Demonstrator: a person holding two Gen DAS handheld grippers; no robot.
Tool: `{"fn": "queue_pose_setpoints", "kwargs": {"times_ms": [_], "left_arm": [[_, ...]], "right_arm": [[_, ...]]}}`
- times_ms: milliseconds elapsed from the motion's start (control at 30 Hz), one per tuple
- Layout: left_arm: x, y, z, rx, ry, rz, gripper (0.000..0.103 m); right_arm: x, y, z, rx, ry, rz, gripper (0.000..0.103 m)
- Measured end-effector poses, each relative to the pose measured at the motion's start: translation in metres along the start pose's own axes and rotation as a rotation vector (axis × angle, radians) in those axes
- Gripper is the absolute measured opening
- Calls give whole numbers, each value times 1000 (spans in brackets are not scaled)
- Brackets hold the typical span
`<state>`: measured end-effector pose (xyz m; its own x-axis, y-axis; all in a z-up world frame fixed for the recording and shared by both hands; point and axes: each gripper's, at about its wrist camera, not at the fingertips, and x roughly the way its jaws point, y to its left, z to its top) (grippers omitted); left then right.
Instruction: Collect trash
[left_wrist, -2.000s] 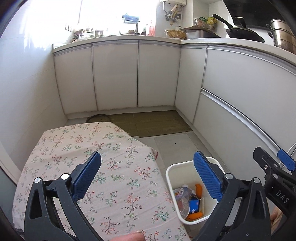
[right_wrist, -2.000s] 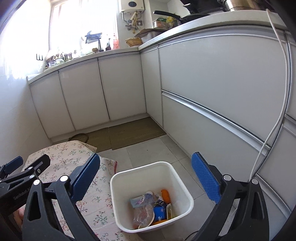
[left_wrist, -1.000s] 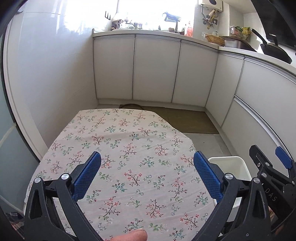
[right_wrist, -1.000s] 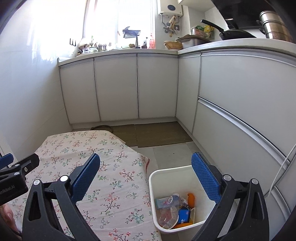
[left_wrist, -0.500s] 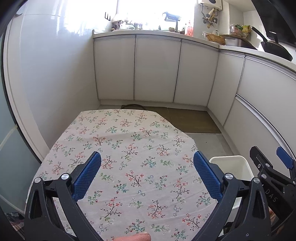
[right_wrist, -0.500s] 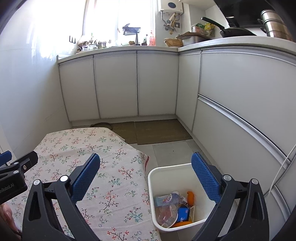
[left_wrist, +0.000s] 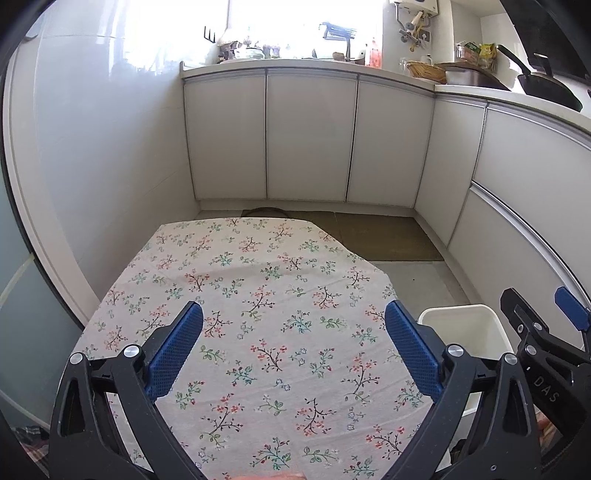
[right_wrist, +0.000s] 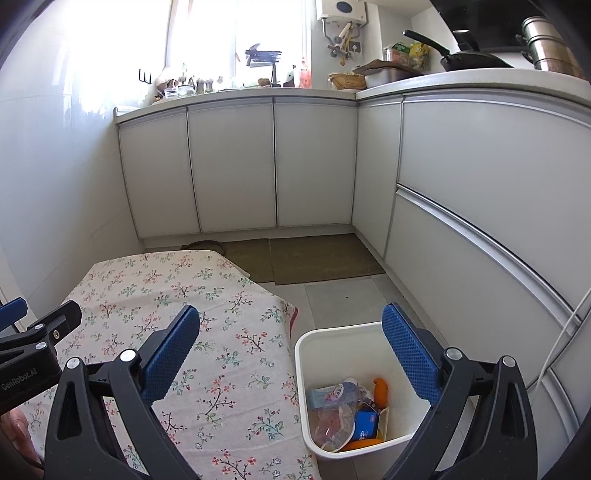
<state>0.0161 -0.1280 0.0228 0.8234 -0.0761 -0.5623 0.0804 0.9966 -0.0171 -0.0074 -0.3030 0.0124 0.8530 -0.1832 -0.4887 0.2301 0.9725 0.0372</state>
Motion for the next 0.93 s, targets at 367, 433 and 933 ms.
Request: {"fn": "queue_pose_setpoints", "kwargs": {"times_ms": [367, 433, 933], "left_arm": [[3, -4, -4, 20, 7, -26, 75], [3, -5, -4, 27, 5, -39, 73], [6, -6, -5, 19, 24, -30, 96]], "right_arm": [[3, -1, 0, 9, 16, 7, 96], [4, -1, 0, 13, 24, 11, 96], [6, -1, -2, 12, 35, 8, 96]]}}
